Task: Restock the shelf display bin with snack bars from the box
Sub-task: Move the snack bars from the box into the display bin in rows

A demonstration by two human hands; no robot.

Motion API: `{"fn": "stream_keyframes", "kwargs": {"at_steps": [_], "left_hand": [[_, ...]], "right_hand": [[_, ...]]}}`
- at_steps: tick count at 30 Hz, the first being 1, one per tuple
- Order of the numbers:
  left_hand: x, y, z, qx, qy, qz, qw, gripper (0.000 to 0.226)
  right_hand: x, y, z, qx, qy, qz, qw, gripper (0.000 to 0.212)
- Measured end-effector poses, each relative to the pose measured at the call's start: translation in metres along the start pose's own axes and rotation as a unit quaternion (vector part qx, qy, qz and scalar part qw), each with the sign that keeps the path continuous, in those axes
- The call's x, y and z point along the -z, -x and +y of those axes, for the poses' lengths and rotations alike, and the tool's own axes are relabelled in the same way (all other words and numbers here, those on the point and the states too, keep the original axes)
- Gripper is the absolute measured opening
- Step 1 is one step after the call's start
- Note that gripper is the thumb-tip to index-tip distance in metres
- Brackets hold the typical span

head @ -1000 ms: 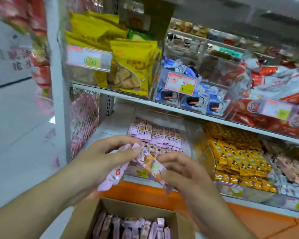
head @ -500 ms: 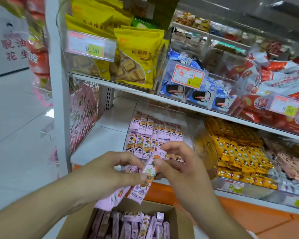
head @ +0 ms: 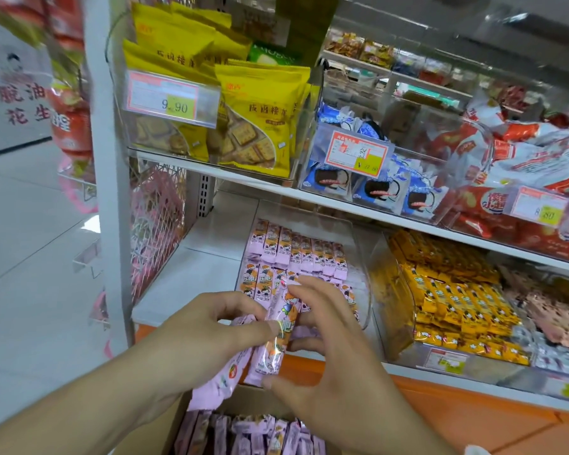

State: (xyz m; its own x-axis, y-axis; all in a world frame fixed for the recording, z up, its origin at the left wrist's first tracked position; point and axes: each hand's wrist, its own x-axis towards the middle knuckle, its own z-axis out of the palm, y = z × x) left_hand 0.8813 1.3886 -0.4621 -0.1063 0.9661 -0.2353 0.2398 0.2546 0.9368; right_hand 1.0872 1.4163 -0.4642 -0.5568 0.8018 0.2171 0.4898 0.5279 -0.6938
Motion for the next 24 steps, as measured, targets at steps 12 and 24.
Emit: {"fn": "stream_keyframes", "kwargs": {"at_steps": [12, 24], "left_hand": [[0.008, -0.022, -0.007, -0.024, -0.041, 0.044, 0.998, 0.019], [0.035, -0.113, -0.127, 0.010, 0.023, -0.143, 0.989, 0.063]], "right_hand": [[0.042, -0.137, 0.070, -0.140, 0.088, 0.015, 0.986, 0.083], [0.027, -0.217, 0.138, -0.147, 0.181, -0.062, 0.970, 0.086]]}}
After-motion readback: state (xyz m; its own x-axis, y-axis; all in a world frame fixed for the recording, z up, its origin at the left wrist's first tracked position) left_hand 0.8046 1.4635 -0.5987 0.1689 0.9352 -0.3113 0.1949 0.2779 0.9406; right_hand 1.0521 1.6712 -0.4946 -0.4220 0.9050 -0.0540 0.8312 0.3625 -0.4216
